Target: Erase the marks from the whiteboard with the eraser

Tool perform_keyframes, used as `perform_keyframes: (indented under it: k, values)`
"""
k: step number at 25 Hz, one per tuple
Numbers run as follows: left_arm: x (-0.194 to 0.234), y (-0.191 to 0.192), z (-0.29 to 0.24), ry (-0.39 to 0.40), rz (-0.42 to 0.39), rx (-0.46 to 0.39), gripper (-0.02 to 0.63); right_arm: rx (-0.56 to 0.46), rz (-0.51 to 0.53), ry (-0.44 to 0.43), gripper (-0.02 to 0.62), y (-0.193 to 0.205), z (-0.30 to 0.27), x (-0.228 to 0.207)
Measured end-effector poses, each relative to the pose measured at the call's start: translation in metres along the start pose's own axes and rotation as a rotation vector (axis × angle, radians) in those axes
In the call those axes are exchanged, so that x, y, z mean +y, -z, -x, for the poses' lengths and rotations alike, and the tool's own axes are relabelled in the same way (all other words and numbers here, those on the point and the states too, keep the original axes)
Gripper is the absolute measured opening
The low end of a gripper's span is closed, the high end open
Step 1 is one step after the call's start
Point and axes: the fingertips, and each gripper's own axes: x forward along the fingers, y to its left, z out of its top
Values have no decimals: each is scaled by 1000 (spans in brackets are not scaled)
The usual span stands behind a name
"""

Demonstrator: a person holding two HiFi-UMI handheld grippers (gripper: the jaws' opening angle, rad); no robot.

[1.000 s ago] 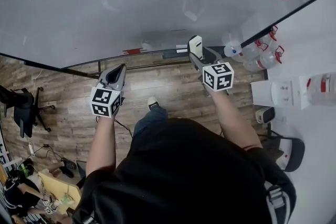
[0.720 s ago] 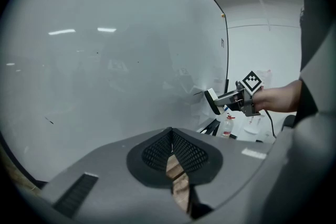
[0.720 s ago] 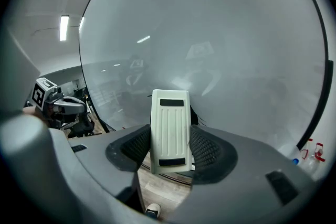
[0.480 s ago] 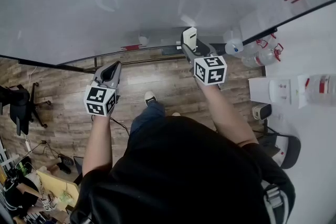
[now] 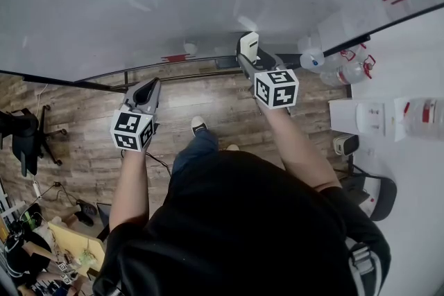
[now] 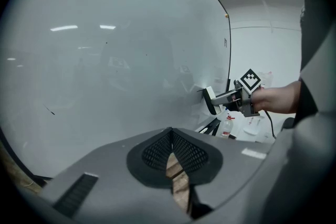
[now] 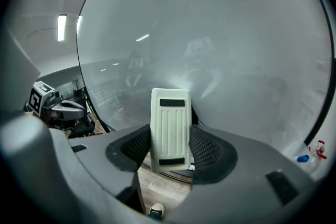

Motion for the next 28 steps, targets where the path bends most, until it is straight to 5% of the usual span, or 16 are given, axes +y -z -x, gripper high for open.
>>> perform_keyframes:
  k: [17, 28]
  values:
    - [18, 19, 29, -44, 36, 2, 14, 34, 48, -101, 227, 0, -28, 67]
    - [16, 19, 32, -35, 39, -4, 14, 23, -19, -76, 227, -1, -22, 54]
